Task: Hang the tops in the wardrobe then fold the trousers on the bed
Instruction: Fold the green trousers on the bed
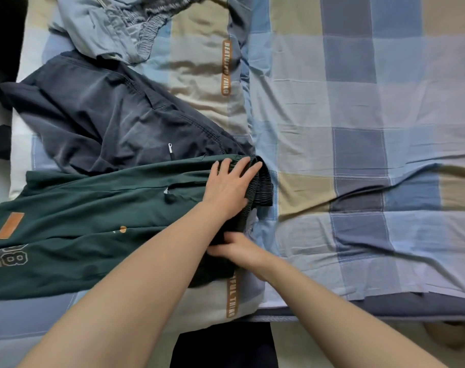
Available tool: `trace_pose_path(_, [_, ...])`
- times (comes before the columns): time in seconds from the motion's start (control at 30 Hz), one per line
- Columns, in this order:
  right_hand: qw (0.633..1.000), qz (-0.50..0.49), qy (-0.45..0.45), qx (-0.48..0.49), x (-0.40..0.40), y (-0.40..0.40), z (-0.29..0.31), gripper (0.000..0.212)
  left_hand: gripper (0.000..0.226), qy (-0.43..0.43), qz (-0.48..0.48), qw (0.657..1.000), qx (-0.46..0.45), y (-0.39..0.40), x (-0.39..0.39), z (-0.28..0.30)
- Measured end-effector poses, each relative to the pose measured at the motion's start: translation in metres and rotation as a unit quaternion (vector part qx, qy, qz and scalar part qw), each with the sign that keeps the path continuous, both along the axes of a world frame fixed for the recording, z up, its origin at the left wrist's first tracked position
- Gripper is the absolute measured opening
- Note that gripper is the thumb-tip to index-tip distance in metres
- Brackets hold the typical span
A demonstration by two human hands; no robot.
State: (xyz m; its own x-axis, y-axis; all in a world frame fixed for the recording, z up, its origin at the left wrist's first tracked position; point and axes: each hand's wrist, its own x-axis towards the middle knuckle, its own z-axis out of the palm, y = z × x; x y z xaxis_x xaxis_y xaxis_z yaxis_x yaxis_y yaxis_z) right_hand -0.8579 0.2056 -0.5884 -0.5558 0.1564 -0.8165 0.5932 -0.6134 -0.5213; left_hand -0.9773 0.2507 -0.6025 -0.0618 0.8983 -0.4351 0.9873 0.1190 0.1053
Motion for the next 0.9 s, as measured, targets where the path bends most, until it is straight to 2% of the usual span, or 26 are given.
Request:
trace_pose_path(0.07, [0.986, 0.153, 0.026, 0.059, 0.004, -0.013, 0.007, 0.012, 0.074, 0.031, -0.024, 0.998, -0.051, 0.003, -0.009, 0.000])
trace_pose_path(0.1, [0.964, 0.238, 0.018, 0.114, 0.008, -0.017, 0.010, 0.009, 0.064, 0.047, -0.045, 0.995, -0.073, 0.004, -0.015, 0.004])
trace_pose_path(0.17, [0.928, 0.322, -0.010, 0.185, 0.017, -0.020, 0.014, 0.033, 0.044, 0.084, -0.083, 0.990, -0.077, 0.005, -0.031, 0.013])
trace_pose_path(0.23, [0.934, 0.299, 0.005, 0.194, 0.028, -0.015, 0.019, 0.045, 0.031, 0.124, -0.083, 0.986, -0.076, 0.005, -0.056, 0.026])
trace_pose_path(0.3, [0.932, 0.303, 0.010, 0.198, 0.039, -0.004, 0.027, 0.048, 0.026, 0.156, -0.060, 0.981, -0.101, 0.005, -0.089, 0.043])
trace_pose_path(0.4, [0.898, 0.355, -0.038, 0.256, 0.054, 0.017, 0.051, 0.050, 0.027, 0.191, -0.030, 0.972, -0.132, 0.000, -0.143, 0.083])
trace_pose_path(0.53, [0.861, 0.329, -0.113, 0.370, 0.064, 0.047, 0.099, 0.045, 0.022, 0.216, -0.073, 0.967, -0.115, -0.022, -0.173, 0.146])
trace_pose_path(0.67, [0.733, 0.366, -0.172, 0.547, 0.078, 0.065, 0.172, 0.027, 0.035, 0.248, -0.149, 0.956, -0.051, -0.050, -0.179, 0.224])
trace_pose_path(0.73, [0.706, 0.338, -0.165, 0.600, 0.090, 0.071, 0.210, 0.019, 0.031, 0.252, -0.182, 0.950, -0.008, -0.059, -0.179, 0.265])
trace_pose_path(0.83, [0.662, 0.309, -0.177, 0.659, 0.111, 0.070, 0.276, 0.015, 0.014, 0.240, -0.285, 0.920, 0.120, -0.075, -0.173, 0.339])
trace_pose_path(0.9, [0.618, 0.286, -0.185, 0.708, 0.131, 0.058, 0.328, 0.012, 0.017, 0.224, -0.327, 0.897, 0.194, -0.090, -0.174, 0.389])
